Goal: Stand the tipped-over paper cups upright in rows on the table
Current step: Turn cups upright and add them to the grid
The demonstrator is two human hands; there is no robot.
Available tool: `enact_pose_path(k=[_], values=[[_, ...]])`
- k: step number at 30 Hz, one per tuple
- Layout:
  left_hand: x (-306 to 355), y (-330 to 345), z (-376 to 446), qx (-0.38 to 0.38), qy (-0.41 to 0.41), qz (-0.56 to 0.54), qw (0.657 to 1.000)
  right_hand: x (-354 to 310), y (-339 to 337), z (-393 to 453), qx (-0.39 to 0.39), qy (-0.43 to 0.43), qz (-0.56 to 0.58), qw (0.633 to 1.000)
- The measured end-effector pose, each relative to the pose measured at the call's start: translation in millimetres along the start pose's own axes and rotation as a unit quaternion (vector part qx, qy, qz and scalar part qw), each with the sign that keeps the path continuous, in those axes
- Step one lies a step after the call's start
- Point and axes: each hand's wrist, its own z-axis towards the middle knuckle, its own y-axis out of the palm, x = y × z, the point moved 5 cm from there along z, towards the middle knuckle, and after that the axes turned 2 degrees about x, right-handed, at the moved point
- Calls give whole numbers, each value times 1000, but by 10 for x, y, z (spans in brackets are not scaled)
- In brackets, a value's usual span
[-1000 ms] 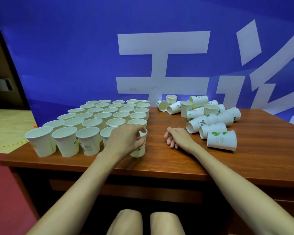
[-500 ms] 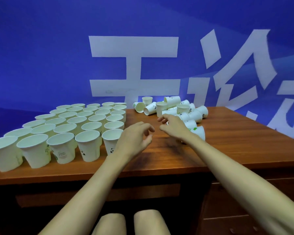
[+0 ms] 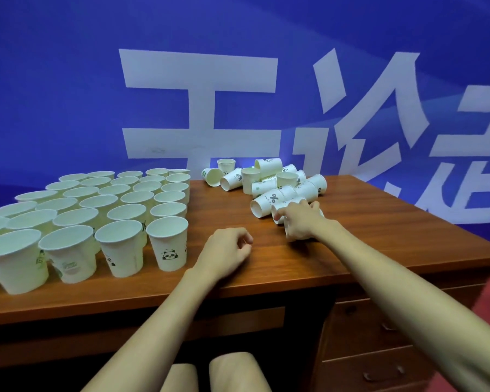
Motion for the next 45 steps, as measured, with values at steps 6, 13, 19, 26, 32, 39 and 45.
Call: enact_pose_path(k=[6,13,19,26,32,39,45], values=[[-153,124,59,-8,-40,-50,998,-225,-105,55,41,-47,24,998],[-260,114,105,43,-122,-189,973,-572,-408,155,181,-119,294,931],[-315,48,113,118,-260,-469,836,-582,-339,185,183,-87,444,873],[-303,0,202,192,-282,-468,815,-529,-132,205,104,-101,440,886],[-264,-51,358,232,-217,-310,896,-569,97,295,15,-120,342,932],[-311,0,541,274,-160,-227,921,-695,139,552,32,-99,399,911],[-532,76,743,287,-333,-359,823,-712,-62,908,136,-5,460,877]])
